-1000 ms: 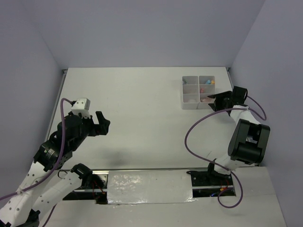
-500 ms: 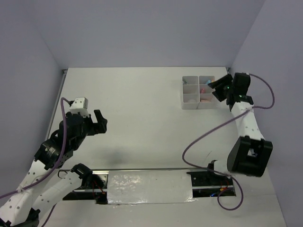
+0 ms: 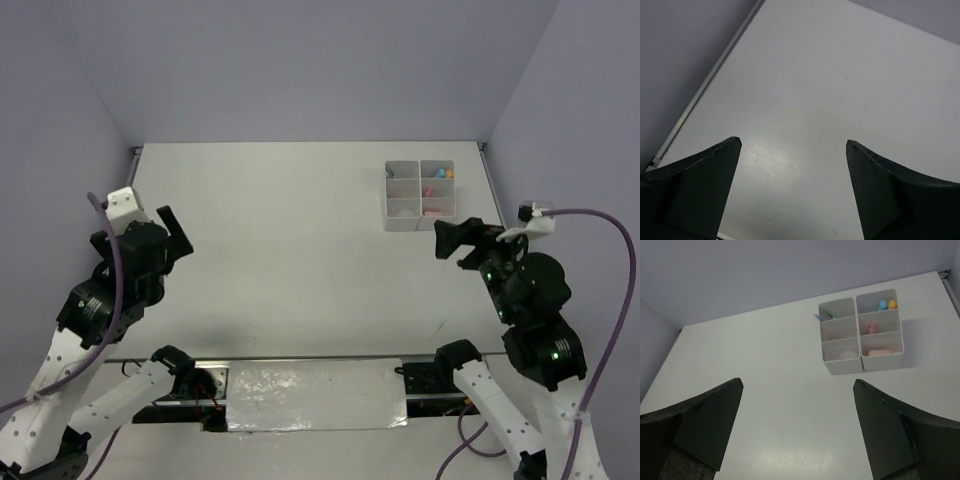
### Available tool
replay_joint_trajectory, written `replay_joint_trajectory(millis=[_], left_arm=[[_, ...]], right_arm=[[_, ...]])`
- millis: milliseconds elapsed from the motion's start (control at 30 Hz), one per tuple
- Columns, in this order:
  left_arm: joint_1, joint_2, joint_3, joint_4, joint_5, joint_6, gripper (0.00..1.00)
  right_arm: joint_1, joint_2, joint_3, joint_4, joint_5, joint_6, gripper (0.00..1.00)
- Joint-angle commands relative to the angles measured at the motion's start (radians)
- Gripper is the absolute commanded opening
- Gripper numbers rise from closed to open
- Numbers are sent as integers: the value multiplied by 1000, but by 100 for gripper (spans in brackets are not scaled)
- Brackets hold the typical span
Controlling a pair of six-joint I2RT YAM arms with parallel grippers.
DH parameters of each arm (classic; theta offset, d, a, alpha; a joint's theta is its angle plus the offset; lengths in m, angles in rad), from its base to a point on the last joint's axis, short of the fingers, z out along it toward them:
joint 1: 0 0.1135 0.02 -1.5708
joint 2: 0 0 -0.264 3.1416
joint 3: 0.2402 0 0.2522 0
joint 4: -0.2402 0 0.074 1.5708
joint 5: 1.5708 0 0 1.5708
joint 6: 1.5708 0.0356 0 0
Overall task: Sort the stationery into containers
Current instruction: Reset both arms
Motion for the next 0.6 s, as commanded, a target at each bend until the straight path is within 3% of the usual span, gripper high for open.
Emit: replay_joint_trajectory(millis=[0, 67, 233, 367, 567], left_arm=[[6, -43, 64, -10, -103, 32, 99], [6, -69, 74, -28, -121, 37, 99], [6, -230, 22, -66, -59, -18, 99], [5, -394, -75, -8, -62, -12, 99], [5, -468, -130, 1, -66, -32, 99]], right_arm=[[74, -90, 23, -156, 74, -68, 100], [81, -153, 72, -200, 0, -103, 100], [81, -199, 198, -336, 25, -166, 100], [80, -220, 190, -346, 43, -197, 100], [81, -236, 158, -324, 87, -183, 100]])
